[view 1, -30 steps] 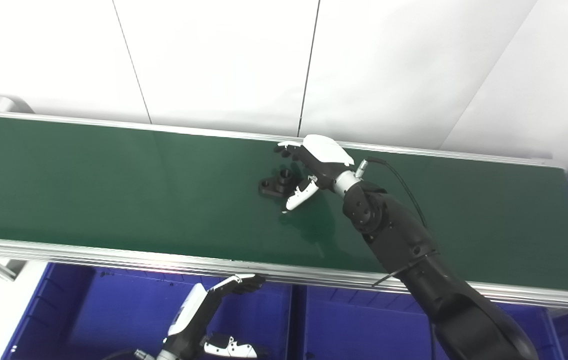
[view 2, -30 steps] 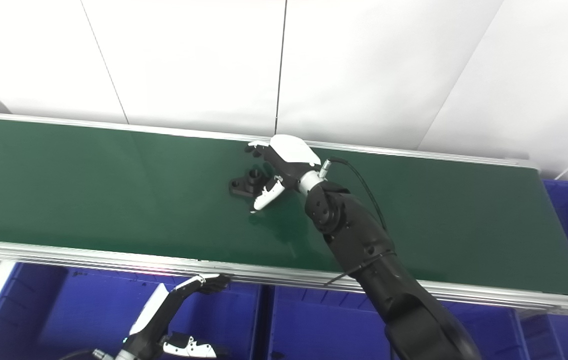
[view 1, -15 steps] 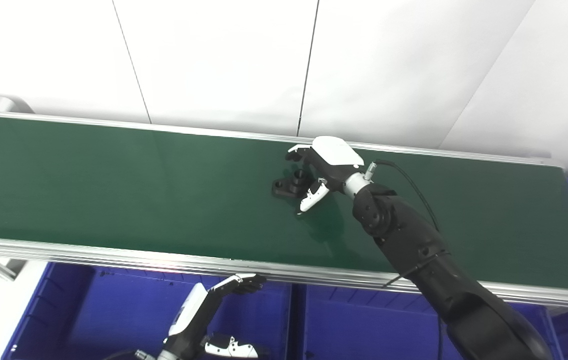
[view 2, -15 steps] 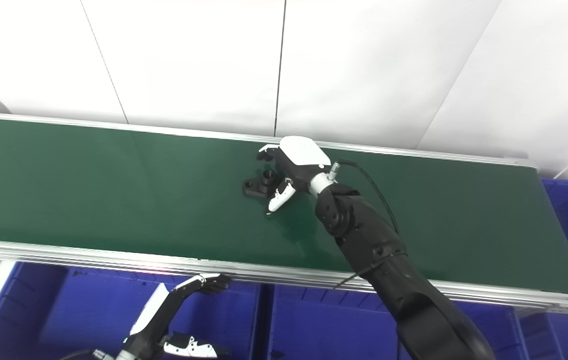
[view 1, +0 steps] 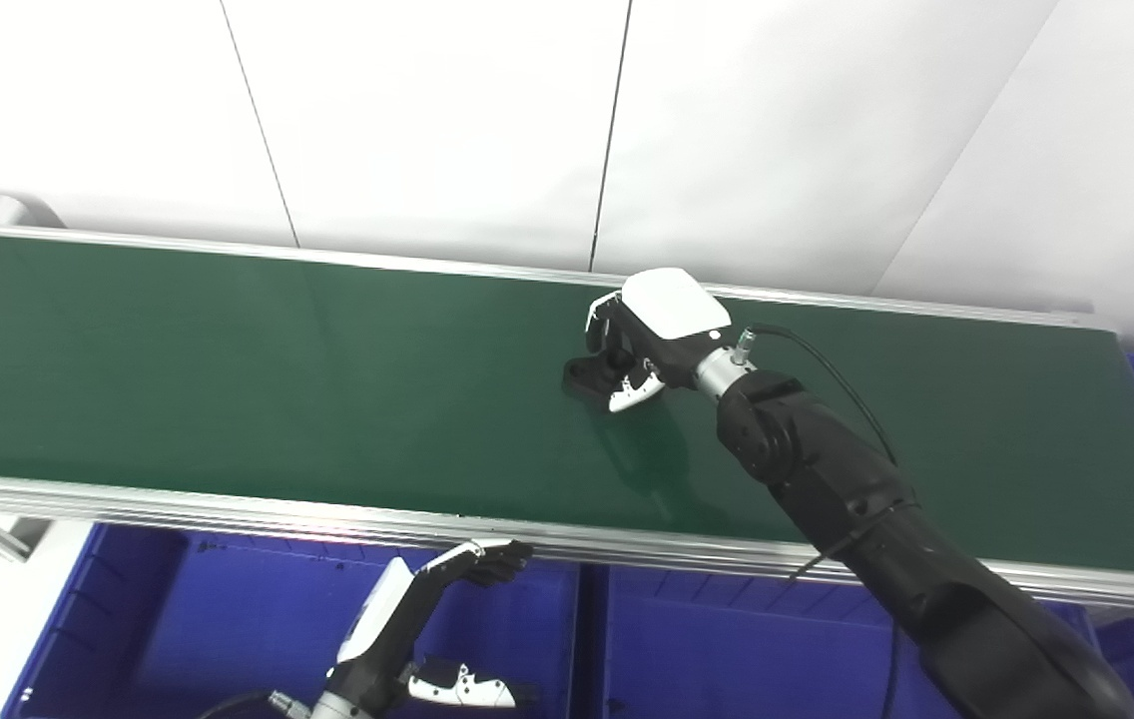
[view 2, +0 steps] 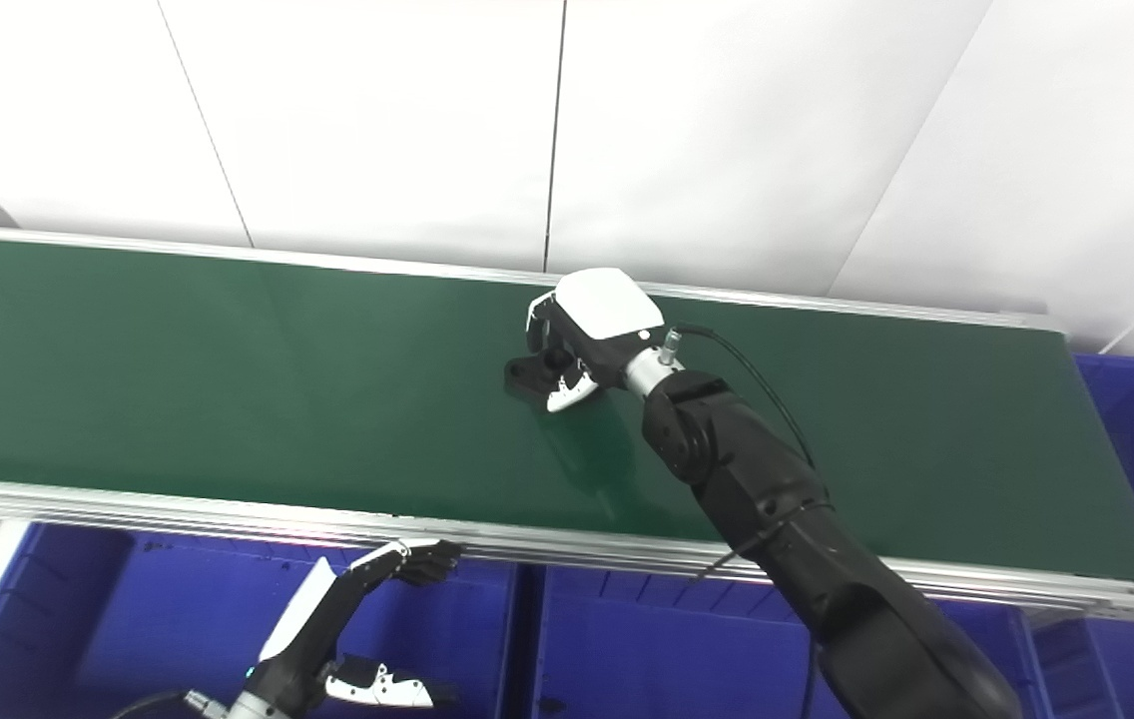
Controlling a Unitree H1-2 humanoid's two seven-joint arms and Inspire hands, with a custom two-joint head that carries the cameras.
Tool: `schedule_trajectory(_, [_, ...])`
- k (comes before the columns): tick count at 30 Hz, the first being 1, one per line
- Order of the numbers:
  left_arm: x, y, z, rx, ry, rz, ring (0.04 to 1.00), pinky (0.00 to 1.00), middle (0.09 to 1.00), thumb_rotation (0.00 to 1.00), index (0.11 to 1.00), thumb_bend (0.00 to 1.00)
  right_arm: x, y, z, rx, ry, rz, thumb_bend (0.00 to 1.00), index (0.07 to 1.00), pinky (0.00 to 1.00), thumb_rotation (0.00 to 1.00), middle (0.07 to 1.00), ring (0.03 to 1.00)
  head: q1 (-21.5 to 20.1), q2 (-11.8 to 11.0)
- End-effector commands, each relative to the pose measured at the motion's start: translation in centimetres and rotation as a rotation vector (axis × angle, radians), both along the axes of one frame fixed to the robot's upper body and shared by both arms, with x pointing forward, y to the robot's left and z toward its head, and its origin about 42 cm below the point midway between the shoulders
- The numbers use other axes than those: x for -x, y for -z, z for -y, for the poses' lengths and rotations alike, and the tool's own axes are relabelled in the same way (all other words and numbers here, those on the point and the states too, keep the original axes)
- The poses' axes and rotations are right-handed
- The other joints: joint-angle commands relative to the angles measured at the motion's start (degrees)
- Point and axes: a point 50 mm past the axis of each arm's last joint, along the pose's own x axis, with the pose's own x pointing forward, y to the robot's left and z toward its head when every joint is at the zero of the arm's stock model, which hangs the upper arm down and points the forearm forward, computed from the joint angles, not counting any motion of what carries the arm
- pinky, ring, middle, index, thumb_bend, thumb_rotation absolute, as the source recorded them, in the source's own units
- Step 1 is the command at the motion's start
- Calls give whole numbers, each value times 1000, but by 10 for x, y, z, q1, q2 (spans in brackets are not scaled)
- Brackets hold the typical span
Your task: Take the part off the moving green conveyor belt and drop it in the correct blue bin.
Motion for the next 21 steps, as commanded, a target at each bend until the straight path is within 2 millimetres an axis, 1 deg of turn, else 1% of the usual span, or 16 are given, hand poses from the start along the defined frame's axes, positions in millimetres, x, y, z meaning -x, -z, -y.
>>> schedule_trajectory(1, [-6, -10, 0, 44, 5, 41, 686, 663, 731, 294, 741, 800, 9, 11, 0, 43, -34, -24, 509, 555, 270, 0, 473, 355, 1, 1])
schedule_trajectory(4, [-7, -10, 0, 47, 3, 41, 686, 661, 733, 291, 744, 799, 12, 14, 5, 56, -37, -26, 508, 559, 269, 0, 470, 352, 1, 1])
schedule_trajectory(6, [-7, -11, 0, 49, 1, 41, 682, 654, 730, 272, 741, 795, 14, 17, 10, 71, -44, -17, 508, 557, 264, 0, 463, 352, 0, 1])
schedule_trajectory(8, [-8, -10, 0, 46, 0, 41, 683, 651, 732, 289, 741, 798, 15, 18, 14, 71, -53, -5, 506, 556, 246, 0, 464, 346, 0, 1])
schedule_trajectory(10, [-8, -10, -1, 45, 1, 42, 682, 648, 730, 300, 743, 799, 18, 16, 18, 38, -51, -2, 507, 558, 263, 0, 477, 353, 1, 1])
schedule_trajectory(13, [-8, -10, -1, 57, 1, 24, 679, 646, 727, 304, 739, 804, 23, 8, 23, -7, -55, 22, 506, 560, 260, 0, 467, 347, 1, 1])
schedule_trajectory(14, [-7, -10, -1, 60, 1, 20, 678, 638, 728, 302, 738, 806, 24, 6, 24, -20, -57, 32, 512, 525, 247, 0, 488, 364, 1, 1])
schedule_trajectory(16, [-7, -10, -1, 58, 2, 20, 677, 628, 729, 295, 737, 805, 32, -2, 27, -68, -50, 57, 517, 496, 236, 0, 503, 379, 1, 0])
schedule_trajectory(19, [-6, -10, -2, 47, 4, 29, 673, 633, 726, 298, 737, 805, 49, -21, 30, -161, -41, 95, 519, 488, 238, 0, 502, 386, -2, 2])
schedule_trajectory(21, [-5, -10, -3, 42, 5, 34, 670, 638, 725, 307, 740, 802, 62, -32, 32, -213, -46, 128, 519, 487, 211, 0, 501, 386, -4, 3])
